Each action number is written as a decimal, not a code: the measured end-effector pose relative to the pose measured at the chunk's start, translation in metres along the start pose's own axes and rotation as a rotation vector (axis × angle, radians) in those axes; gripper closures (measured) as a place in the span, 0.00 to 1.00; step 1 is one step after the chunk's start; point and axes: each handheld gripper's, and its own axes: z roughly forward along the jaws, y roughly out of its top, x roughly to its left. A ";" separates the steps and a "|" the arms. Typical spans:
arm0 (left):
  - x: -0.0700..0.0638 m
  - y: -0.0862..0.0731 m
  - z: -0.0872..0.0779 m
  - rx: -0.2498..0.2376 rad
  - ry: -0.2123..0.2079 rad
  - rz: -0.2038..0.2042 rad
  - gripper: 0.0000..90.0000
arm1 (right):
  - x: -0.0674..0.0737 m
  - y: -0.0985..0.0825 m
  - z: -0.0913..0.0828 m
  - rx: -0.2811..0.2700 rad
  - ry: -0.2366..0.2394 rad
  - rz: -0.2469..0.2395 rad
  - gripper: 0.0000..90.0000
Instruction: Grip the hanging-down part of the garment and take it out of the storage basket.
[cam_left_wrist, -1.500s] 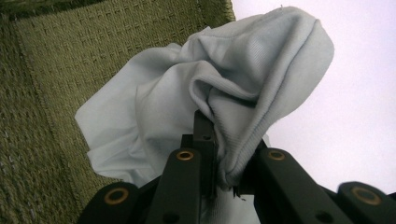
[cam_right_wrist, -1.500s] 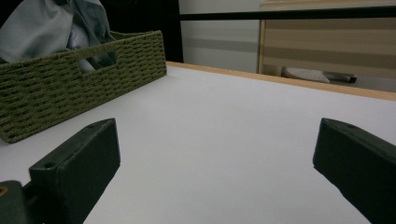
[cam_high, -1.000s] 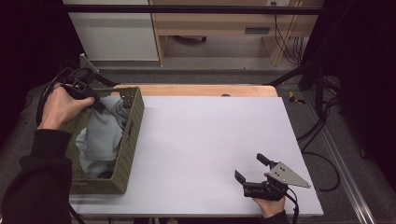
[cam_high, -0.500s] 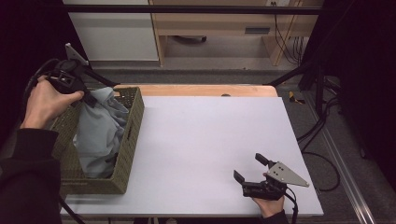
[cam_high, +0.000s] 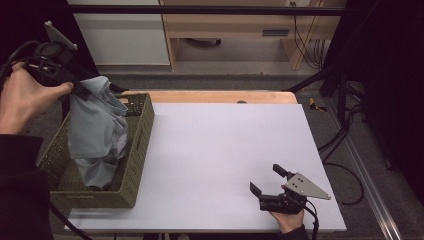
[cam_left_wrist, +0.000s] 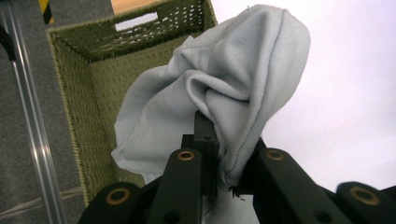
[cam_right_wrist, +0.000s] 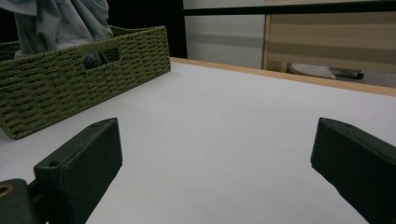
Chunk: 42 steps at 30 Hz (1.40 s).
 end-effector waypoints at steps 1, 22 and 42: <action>-0.001 0.000 -0.003 -0.007 0.002 0.001 0.92 | 0.000 0.000 0.000 -0.001 0.000 -0.001 0.02; -0.014 0.008 -0.030 -0.043 -0.005 0.026 0.92 | 0.037 0.029 0.048 -0.029 0.163 -0.008 0.03; -0.006 0.009 -0.025 -0.018 -0.013 0.019 0.92 | 0.117 0.073 0.153 -0.027 0.337 -0.027 0.04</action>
